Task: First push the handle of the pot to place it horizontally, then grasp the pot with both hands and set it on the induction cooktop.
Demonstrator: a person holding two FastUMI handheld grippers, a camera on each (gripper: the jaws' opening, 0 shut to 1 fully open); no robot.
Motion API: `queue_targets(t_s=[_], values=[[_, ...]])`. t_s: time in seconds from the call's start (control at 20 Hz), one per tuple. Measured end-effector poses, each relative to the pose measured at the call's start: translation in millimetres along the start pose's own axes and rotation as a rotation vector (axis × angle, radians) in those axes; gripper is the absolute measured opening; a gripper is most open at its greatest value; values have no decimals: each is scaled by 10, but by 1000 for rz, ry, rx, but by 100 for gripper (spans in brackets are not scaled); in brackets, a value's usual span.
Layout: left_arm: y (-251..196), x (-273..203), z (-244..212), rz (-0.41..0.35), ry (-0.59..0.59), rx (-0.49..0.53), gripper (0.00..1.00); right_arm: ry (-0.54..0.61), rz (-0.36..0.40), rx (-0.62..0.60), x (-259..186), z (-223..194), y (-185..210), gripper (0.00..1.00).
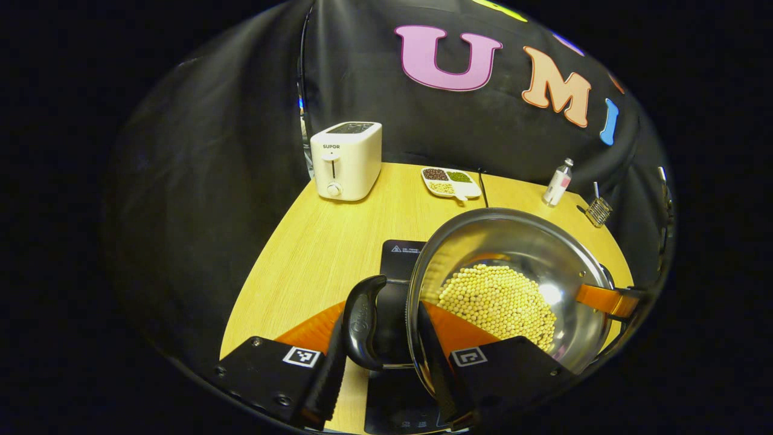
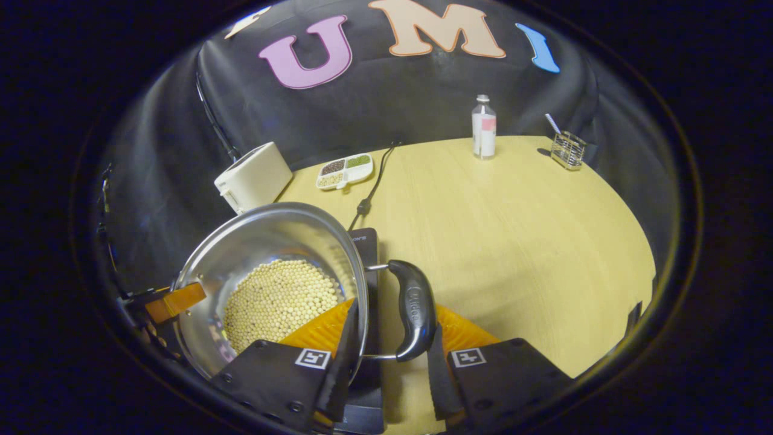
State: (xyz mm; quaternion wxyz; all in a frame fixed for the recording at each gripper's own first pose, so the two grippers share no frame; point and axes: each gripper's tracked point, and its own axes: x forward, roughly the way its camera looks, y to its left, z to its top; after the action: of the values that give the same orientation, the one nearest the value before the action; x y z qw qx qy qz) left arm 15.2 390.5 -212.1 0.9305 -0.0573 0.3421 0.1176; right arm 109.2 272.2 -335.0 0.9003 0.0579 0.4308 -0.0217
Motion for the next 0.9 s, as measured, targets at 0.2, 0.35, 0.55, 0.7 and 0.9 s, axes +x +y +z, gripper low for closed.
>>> queue_targets(t_s=[0.2, 0.35, 0.55, 0.7, 0.9], values=[[72, 52, 2, -5, -2, 3, 65, -4, -9, -2, 52, -9, 46, 53], [88, 123, -5, -16, 2, -3, 66, -7, -17, -2, 70, -17, 66, 58], [82, 175, -25, -19, 5, -1, 65, -7, -22, 0, 115, -27, 75, 58], [86, 170, -10, -23, -2, 1, 66, -13, -22, 3, 102, -13, 68, 53], [75, 189, -11, -34, -12, -4, 65, -15, -17, 9, 97, 10, 58, 53]])
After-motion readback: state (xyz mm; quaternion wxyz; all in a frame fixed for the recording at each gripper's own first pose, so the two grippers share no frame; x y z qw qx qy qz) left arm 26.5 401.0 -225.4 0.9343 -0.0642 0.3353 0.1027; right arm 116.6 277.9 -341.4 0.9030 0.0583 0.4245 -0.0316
